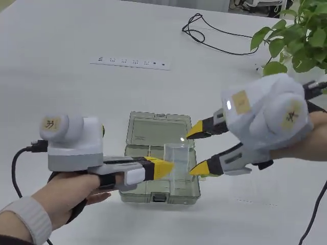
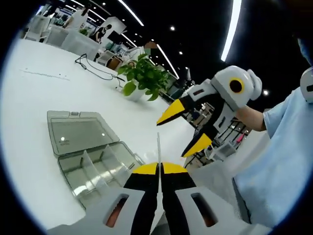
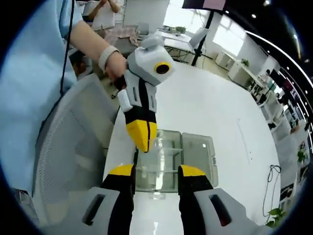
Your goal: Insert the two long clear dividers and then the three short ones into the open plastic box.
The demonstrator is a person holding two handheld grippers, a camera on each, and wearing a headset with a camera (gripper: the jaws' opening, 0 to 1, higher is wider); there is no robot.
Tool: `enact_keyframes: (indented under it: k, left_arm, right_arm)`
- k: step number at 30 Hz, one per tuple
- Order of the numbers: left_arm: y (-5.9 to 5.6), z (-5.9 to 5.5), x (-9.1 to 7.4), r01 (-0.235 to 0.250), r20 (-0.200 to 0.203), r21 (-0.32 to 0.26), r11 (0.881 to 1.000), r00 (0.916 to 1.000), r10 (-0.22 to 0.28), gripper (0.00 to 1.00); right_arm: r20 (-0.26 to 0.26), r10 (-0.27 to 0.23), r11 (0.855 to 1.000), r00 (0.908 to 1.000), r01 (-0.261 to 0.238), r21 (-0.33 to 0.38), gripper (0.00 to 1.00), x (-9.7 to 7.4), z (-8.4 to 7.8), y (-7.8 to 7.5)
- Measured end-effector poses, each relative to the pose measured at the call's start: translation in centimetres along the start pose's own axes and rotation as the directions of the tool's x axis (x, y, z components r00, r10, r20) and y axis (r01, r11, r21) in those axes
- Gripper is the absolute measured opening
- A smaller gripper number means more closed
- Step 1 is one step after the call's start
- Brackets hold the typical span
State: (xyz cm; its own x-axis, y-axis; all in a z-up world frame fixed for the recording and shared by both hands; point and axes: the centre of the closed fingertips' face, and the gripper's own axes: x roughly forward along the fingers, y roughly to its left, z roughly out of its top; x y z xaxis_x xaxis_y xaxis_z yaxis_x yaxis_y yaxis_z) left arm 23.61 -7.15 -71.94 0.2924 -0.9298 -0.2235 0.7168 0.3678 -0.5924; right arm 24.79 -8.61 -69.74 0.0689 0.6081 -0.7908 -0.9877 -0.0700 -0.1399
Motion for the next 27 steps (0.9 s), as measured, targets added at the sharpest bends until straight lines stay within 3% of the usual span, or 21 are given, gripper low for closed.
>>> enact_keyframes:
  k: [3, 5, 8, 10, 11, 14, 23, 27]
  left_arm:
    - [-0.2, -0.2, -0.3, 0.01, -0.029, 0.096, 0.995, 0.9996, -0.007, 0.0]
    - [-0.5, -0.6, -0.4, 0.022, -0.06, 0.204, 0.979, 0.9982, -0.01, 0.0]
    - [-0.7, -1.2, -0.4, 0.039, -0.096, 0.27, 0.962, 0.9953, -0.014, 0.0]
    - [-0.9, -1.5, -0.3, 0.048, -0.103, 0.281, 0.959, 0.9945, -0.019, 0.0]
    - [-1.1, -1.8, -0.3, 0.059, -0.111, 0.299, 0.952, 0.9935, -0.027, 0.0]
    - [-1.3, -1.6, -0.3, 0.066, -0.101, 0.341, 0.938, 0.9943, -0.033, 0.0]
    - [-1.7, -1.0, -0.4, 0.079, -0.068, 0.388, 0.918, 0.9961, -0.057, 0.0]
    - [-1.8, -0.8, -0.5, 0.082, -0.06, 0.394, 0.915, 0.9962, -0.063, 0.0]
  right_arm:
    - [0.022, 0.052, 0.998, 0.9984, -0.053, 0.036, 0.31, -0.3, 1.0, 0.1]
    - [0.015, 0.103, 0.992, 0.9945, -0.104, 0.066, 0.32, -0.2, 1.1, 0.7]
    - [-0.012, 0.126, 0.991, 0.992, -0.125, 0.044, 0.29, 0.3, 0.7, 0.3]
    - [-0.024, 0.146, 0.989, 0.989, -0.145, 0.038, 0.24, 0.5, 0.9, 0.7]
    - [-0.037, 0.182, 0.982, 0.9826, -0.18, 0.053, 0.23, 0.7, 1.0, 1.4]
    - [-0.062, 0.214, 0.976, 0.9748, -0.211, 0.047, 0.18, 1.1, 1.1, 1.9]
    - [-0.09, 0.287, 0.957, 0.9537, -0.283, 0.058, 0.09, 1.2, 1.1, 2.4]
    - [-0.096, 0.319, 0.947, 0.9428, -0.313, 0.076, 0.06, 1.0, 1.1, 2.5]
